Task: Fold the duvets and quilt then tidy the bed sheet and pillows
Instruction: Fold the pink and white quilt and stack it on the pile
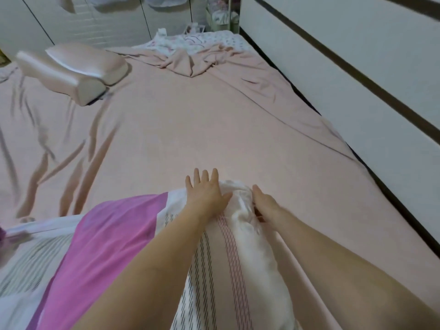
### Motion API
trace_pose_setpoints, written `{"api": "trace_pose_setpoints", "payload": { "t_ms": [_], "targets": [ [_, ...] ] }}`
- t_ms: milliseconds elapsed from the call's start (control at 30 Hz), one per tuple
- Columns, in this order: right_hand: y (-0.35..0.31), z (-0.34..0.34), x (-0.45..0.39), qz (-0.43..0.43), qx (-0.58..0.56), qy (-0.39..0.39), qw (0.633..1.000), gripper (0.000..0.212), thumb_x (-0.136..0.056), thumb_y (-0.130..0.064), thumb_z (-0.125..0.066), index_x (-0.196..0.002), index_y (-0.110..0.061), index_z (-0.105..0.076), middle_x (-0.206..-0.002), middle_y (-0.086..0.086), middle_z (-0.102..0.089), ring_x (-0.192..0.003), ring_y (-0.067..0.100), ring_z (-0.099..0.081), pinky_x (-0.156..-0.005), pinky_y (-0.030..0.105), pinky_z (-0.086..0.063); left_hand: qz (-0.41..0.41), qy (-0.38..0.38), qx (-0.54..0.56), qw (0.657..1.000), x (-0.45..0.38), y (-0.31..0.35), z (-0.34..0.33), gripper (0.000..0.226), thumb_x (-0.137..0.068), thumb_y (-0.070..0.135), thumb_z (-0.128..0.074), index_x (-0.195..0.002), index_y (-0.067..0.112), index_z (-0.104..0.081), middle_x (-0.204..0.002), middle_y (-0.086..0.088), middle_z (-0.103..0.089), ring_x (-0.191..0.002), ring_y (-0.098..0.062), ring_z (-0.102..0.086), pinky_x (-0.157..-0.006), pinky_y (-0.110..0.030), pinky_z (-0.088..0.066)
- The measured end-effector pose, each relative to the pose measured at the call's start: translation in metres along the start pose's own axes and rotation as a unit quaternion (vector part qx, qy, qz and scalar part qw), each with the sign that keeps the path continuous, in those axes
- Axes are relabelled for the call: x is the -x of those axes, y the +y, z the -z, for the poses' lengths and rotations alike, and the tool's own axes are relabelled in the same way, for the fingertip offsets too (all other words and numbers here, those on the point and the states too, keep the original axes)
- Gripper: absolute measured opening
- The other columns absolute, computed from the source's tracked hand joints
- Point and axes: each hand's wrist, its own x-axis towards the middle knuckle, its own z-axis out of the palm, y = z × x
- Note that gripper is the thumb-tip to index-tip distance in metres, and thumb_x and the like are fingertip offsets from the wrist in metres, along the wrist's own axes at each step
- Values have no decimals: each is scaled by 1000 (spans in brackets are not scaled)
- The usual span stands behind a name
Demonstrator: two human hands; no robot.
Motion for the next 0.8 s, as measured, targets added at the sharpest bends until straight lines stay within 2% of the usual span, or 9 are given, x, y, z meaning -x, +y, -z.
{"api": "trace_pose_setpoints", "payload": {
  "t_ms": [100,167,200,267,333,433,533,733,800],
  "targets": [
    [0,-8,-30,-5,-106,-15,994,93,-60,-91,-34,-105,-17,-67,-115,4,-66,-103,25,-63,-97,40,-47,5,-53,-4,999,-13,-7,-17,91,-88,71,-32,-154,18,3,-159,-7,-19,-148,-30,0,-116,-54,7],
    [-27,-10,13,1,-157,-54,986,48,-89,-61,-44,-95,-18,-63,-100,1,-66,-90,21,-63,-83,33,-51,15,-84,37,996,-14,-12,-20,88,-87,71,-34,-152,15,-13,-150,-4,-39,-142,-26,-26,-115,-55,-1],
    [-34,-11,28,18,-168,-71,983,28,-97,-40,-45,-91,-18,-61,-91,2,-65,-82,19,-62,-73,30,-51,15,-79,75,994,-13,-14,-19,77,-88,68,-37,-144,14,-33,-139,-4,-51,-132,-25,-41,-114,-53,-13],
    [-45,-12,42,60,-185,-66,979,23,-99,-21,-46,-80,-16,-58,-81,4,-62,-74,19,-58,-64,27,-46,-5,-14,163,987,-6,-22,-16,43,-92,55,-43,-102,17,-57,-104,-2,-66,-102,-25,-58,-97,-42,-41],
    [-70,-10,58,126,-221,-46,966,24,-93,-22,-54,-69,-18,-54,-78,6,-56,-78,20,-53,-72,28,-41,-26,107,202,973,7,-31,-6,33,-97,44,-42,-83,19,-58,-82,1,-61,-83,-25,-60,-76,-38,-47],
    [-135,-2,78,192,-252,11,948,30,-85,-16,-60,-57,-20,-50,-68,5,-47,-76,20,-42,-73,32,-32,-41,267,199,942,30,-29,27,27,-99,37,-41,-100,29,-66,-84,7,-54,-77,-19,-58,-69,-35,-45],
    [-205,6,124,232,-279,11,932,31,-84,-14,-62,-55,-17,-52,-66,8,-47,-72,20,-44,-69,33,-37,8,332,184,925,45,-25,82,30,-99,30,-40,-116,29,-65,-97,4,-61,-88,-21,-58,-76,-34,-38],
    [-287,19,183,312,-303,-6,900,15,-85,-11,-62,-70,-10,-60,-75,13,-49,-71,19,-46,-66,31,-38,81,409,180,891,55,-30,185,22,-101,28,-33,-89,17,-49,-85,-9,-63,-82,-32,-56,-63,-36,-31],
    [-301,19,190,335,-305,1,891,12,-88,-8,-60,-76,-7,-59,-75,12,-48,-71,18,-45,-65,30,-37,125,390,185,893,51,-29,200,21,-101,26,-31,-91,16,-48,-89,-12,-63,-86,-33,-56,-66,-35,-29]
  ]
}}
